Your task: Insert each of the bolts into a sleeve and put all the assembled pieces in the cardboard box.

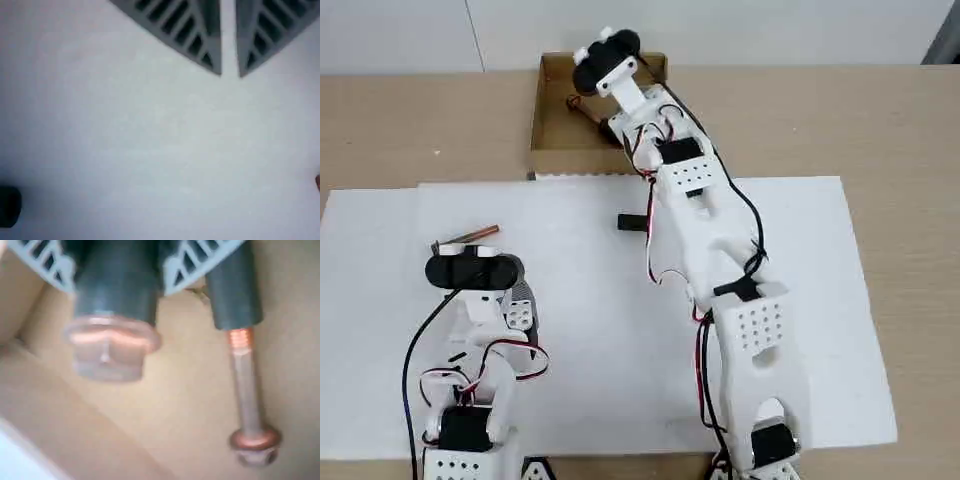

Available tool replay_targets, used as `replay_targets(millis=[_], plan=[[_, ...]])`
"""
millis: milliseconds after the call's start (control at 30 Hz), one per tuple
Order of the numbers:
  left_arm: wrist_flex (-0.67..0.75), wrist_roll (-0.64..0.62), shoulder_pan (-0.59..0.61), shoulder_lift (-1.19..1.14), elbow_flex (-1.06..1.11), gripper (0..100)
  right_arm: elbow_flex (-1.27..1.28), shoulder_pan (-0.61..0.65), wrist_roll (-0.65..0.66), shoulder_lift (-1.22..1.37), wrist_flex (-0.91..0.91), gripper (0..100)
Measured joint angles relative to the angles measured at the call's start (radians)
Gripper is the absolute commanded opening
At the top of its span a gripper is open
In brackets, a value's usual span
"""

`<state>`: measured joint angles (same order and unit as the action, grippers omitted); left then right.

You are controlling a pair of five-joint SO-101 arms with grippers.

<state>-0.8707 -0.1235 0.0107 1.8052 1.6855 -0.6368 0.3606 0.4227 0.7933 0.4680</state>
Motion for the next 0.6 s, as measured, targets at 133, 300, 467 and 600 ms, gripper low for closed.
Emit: replay_targets(millis=[133,300,467,600], plan=[[0.0,0.0,0.0,0.0,0.0,1,0.0,0.02,0.003,0.02,0.0,15.0],[0.0,0.0,0.0,0.0,0.0,1,-0.029,0.028,0.003,0.018,0.006,10.6],[0.0,0.0,0.0,0.0,0.0,1,-0.029,0.029,0.003,0.018,0.023,7.2],[0.0,0.0,0.0,0.0,0.0,1,-0.06,0.029,0.003,0.005,0.147,4.6]])
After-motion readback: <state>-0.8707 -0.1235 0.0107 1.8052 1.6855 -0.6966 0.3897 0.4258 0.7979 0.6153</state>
